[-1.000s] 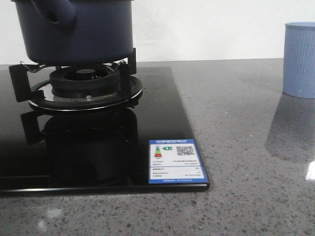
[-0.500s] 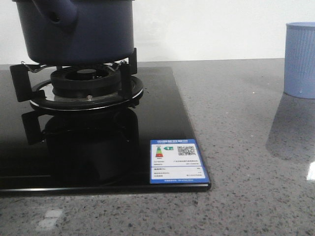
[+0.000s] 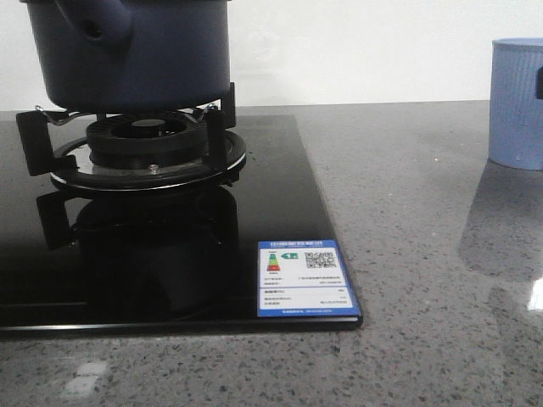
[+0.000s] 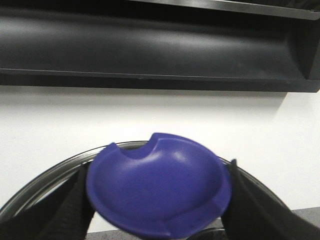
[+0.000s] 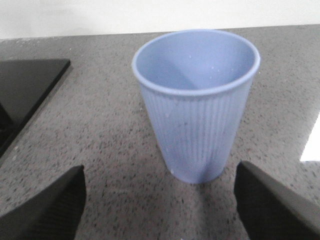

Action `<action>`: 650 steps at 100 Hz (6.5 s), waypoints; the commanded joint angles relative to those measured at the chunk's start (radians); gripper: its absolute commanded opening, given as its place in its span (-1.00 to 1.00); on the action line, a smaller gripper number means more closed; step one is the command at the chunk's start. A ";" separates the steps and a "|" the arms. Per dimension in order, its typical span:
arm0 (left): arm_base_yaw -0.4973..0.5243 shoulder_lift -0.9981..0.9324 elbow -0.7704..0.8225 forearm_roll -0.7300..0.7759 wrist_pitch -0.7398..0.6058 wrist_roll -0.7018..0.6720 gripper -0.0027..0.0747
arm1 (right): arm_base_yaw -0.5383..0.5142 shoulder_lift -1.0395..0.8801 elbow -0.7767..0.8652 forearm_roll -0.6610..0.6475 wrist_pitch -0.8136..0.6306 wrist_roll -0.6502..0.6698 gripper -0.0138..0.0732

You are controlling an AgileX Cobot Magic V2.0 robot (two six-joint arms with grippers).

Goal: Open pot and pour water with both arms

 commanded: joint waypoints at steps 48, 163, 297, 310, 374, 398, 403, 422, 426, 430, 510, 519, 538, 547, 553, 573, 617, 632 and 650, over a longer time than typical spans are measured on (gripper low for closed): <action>0.004 -0.022 -0.037 0.000 -0.101 -0.003 0.09 | -0.030 0.370 -0.029 0.057 -0.566 -0.011 0.58; 0.004 -0.022 -0.037 0.000 -0.101 -0.003 0.09 | -0.030 0.510 -0.113 0.014 -0.622 -0.011 0.02; 0.004 -0.022 -0.037 0.000 -0.092 -0.003 0.09 | 0.416 0.495 -1.037 -0.654 0.421 -0.011 0.02; 0.004 -0.022 -0.037 0.000 -0.092 -0.003 0.09 | 0.455 0.535 -1.086 -0.762 0.472 -0.011 0.02; 0.004 -0.022 -0.037 0.000 -0.092 -0.003 0.09 | 0.512 0.586 -1.109 -1.229 0.457 -0.011 0.02; 0.004 -0.022 -0.037 0.000 -0.092 -0.003 0.09 | 0.512 0.587 -1.109 -1.295 0.453 -0.011 0.02; 0.004 -0.022 -0.037 0.000 -0.092 -0.003 0.09 | 0.512 0.589 -1.109 -1.315 0.453 -0.011 0.02; 0.004 -0.022 -0.037 0.000 -0.091 -0.003 0.09 | 0.512 0.622 -1.109 -1.377 0.463 -0.011 0.02; 0.004 -0.022 -0.037 0.000 -0.090 -0.003 0.09 | 0.512 0.632 -1.109 -1.405 0.478 -0.011 0.02; 0.004 -0.022 -0.037 0.000 -0.087 -0.003 0.09 | 0.512 0.639 -1.109 -1.436 0.490 -0.011 0.02; 0.004 -0.022 -0.037 0.000 -0.085 -0.003 0.09 | 0.512 0.656 -1.116 -1.928 0.512 -0.011 0.01; 0.004 -0.022 -0.037 0.000 -0.085 -0.003 0.09 | 0.512 0.656 -1.124 -1.928 0.512 -0.011 0.00; 0.004 -0.022 -0.037 0.000 -0.085 -0.003 0.09 | 0.512 0.656 -1.126 -1.928 0.512 -0.011 0.00; 0.004 -0.022 -0.037 0.000 -0.085 -0.003 0.09 | 0.512 0.656 -1.126 -1.928 0.512 -0.011 0.00; 0.004 -0.022 -0.037 0.000 -0.085 -0.003 0.09 | 0.512 0.656 -1.126 -1.928 0.512 -0.011 0.00; 0.004 -0.022 -0.037 0.000 -0.085 -0.003 0.09 | 0.512 0.656 -1.126 -1.928 0.522 -0.001 0.00; 0.004 -0.022 -0.037 0.000 -0.085 -0.003 0.09 | 0.510 0.649 -1.126 -1.844 0.856 0.546 0.00; 0.004 -0.022 -0.037 0.000 -0.085 -0.003 0.09 | 0.481 0.607 -1.126 -1.681 0.959 0.655 0.00; 0.004 -0.022 -0.037 0.000 -0.085 -0.003 0.09 | 0.361 0.511 -1.092 -1.334 0.907 0.812 0.00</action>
